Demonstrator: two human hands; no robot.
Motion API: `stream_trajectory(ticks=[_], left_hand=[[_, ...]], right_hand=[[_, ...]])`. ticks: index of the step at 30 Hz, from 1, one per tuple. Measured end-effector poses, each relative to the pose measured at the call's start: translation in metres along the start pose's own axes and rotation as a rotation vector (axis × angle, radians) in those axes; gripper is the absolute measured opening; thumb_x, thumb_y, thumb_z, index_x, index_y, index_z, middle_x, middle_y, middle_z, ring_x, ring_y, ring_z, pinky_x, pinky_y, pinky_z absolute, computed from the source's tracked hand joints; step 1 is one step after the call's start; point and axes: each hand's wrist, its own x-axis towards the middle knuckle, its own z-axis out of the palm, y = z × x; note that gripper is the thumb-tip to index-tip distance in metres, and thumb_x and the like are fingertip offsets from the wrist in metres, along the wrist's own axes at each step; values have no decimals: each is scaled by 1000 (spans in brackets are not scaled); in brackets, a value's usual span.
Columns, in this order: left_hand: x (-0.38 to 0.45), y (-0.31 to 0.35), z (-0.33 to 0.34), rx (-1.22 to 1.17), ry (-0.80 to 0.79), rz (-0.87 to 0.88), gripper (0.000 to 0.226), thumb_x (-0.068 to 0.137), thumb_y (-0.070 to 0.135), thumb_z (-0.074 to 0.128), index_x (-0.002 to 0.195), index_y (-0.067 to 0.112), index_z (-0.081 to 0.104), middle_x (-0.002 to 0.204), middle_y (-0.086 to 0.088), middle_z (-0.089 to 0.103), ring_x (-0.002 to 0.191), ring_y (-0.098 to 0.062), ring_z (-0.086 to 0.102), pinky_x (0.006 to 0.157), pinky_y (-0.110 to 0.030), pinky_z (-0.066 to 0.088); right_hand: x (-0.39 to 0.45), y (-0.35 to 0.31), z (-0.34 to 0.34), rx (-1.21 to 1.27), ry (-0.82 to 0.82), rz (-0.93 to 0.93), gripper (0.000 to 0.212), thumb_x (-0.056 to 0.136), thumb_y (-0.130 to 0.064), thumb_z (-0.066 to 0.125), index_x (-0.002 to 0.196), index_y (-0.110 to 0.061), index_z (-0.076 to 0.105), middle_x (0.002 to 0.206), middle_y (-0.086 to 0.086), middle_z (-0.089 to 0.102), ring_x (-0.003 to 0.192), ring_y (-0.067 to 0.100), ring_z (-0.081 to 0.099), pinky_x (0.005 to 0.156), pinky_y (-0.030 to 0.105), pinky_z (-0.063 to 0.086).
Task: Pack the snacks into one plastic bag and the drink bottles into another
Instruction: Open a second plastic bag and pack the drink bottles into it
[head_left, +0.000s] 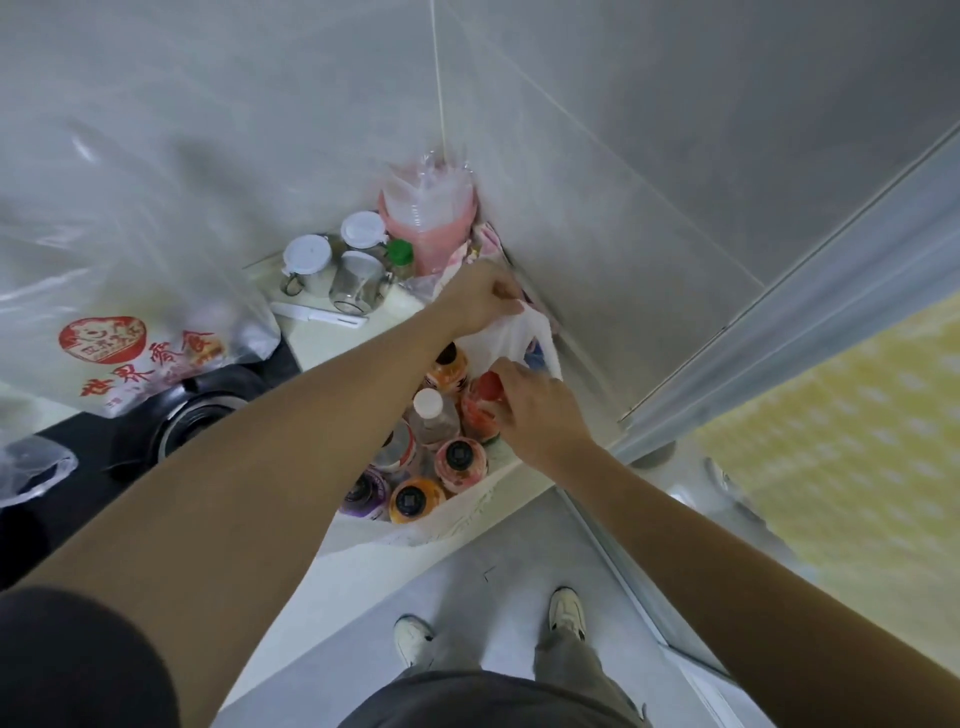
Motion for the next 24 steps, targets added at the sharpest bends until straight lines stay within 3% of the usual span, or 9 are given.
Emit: stream_trajectory(ticks=[4,7,11,14,17,19,21,22,24], left_hand=[[0,3,-10,-151,83,-18,12,82,-4,78,94,0,79,80,7,69,64,14,58,63,-5,42],[-4,1,-13,-165,112,-2,13,83,-3,78,95,-1,79,89,-1,69,71,6,58,64,-4,43],[-10,-2,-14,-138,99,7,7,84,1,79,91,2,79,79,5,67,70,-1,57,67,-14,44],[-15,1,-14,-116,94,12,4,86,4,79,89,3,78,75,10,65,69,-1,57,68,-17,44],[-22,3,-13,-109,103,13,4,87,7,78,89,4,77,74,11,64,67,1,56,65,-11,42],[-28,5,-13,-103,115,-1,6,87,8,78,91,3,76,76,3,68,69,-6,60,68,-13,47],[-32,4,-13,-92,121,-21,9,88,10,78,94,3,78,86,-13,74,77,-21,67,77,-31,54],[-36,4,-14,-85,121,-35,9,88,10,78,95,4,78,90,-17,74,80,-26,68,79,-36,55],[-44,6,-18,-80,123,-45,9,89,11,77,96,7,78,93,-16,75,84,-29,68,83,-42,57]], right_hand=[[8,-4,1,-34,-100,-3,23,100,-28,58,115,-14,49,103,5,64,82,32,65,70,45,56],[15,-7,0,-18,-123,24,24,98,-29,58,115,-14,50,100,6,63,83,31,64,73,45,57],[16,-9,-8,8,-176,70,35,93,-46,63,114,-19,55,103,3,65,92,28,65,80,43,57],[4,-3,-14,91,2,91,40,94,-52,60,118,-20,56,113,0,65,90,22,64,75,40,57],[-3,13,-18,56,298,171,42,88,-34,73,118,-14,51,116,5,53,93,20,55,75,38,56],[-1,27,-17,18,316,348,62,82,-34,81,128,-12,46,127,10,46,111,25,49,92,39,53],[3,37,-17,30,223,485,77,82,-38,83,139,-13,39,138,11,41,122,29,42,101,38,44],[6,41,-18,80,170,500,68,86,-36,79,138,-13,42,135,10,45,120,28,44,98,36,44],[10,44,-27,267,68,533,23,98,-30,64,112,-11,63,103,5,61,94,26,57,75,28,45]])
